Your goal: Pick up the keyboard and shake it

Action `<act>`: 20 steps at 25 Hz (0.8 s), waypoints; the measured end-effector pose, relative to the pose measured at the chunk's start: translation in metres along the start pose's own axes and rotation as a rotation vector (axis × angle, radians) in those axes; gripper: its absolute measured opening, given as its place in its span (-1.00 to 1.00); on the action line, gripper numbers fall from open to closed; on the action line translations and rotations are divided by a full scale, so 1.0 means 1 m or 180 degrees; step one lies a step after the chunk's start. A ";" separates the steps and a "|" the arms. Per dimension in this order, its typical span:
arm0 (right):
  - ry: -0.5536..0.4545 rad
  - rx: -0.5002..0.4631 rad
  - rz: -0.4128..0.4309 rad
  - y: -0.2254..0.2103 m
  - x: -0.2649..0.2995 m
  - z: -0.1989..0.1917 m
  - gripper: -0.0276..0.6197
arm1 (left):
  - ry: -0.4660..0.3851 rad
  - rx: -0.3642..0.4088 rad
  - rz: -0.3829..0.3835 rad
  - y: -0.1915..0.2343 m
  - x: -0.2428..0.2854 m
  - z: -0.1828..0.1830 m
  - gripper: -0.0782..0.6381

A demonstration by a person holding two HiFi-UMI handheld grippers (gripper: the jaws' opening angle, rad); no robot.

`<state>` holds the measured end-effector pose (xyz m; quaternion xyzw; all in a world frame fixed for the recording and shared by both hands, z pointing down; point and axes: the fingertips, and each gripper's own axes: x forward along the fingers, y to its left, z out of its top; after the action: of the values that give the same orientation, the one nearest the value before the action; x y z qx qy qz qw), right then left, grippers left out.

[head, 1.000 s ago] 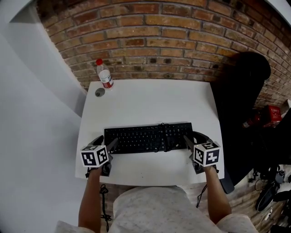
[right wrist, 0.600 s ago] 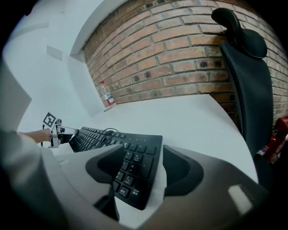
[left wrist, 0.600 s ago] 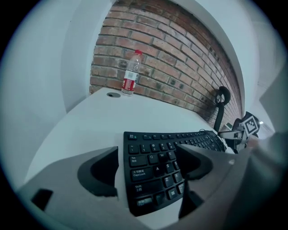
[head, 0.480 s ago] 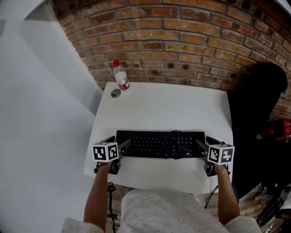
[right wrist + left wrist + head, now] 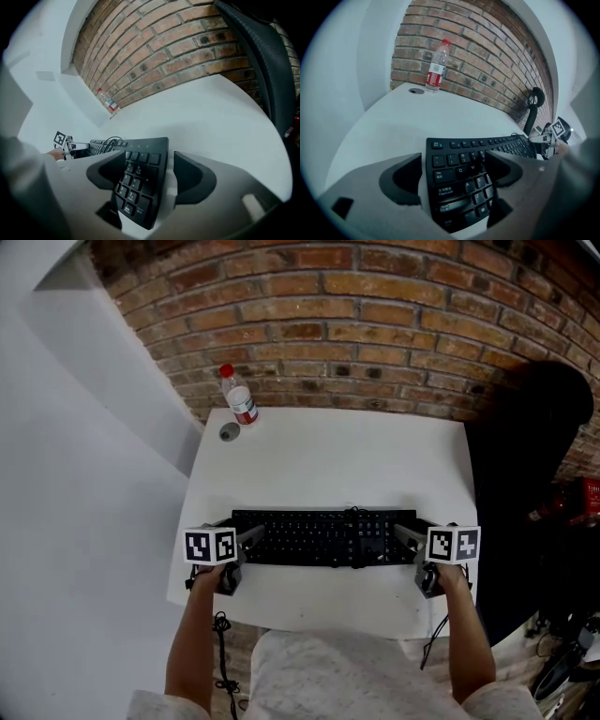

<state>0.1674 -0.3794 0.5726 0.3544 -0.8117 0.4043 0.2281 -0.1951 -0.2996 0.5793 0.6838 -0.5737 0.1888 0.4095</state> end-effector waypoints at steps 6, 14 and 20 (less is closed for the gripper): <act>0.0108 0.0097 0.0101 0.003 0.007 0.002 -0.02 | 0.0232 -0.0003 -0.0097 0.000 0.001 0.000 0.28; 0.0163 0.0192 0.0071 -0.006 0.006 0.003 -0.24 | 0.0320 -0.0133 -0.0063 0.001 0.004 0.001 0.19; 0.0182 0.0180 0.0011 -0.005 0.002 0.003 -0.25 | 0.0259 -0.0064 -0.0002 -0.002 -0.001 0.004 0.19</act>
<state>0.1696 -0.3849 0.5750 0.3476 -0.7937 0.4374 0.2404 -0.1940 -0.3024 0.5753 0.6716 -0.5582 0.2105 0.4394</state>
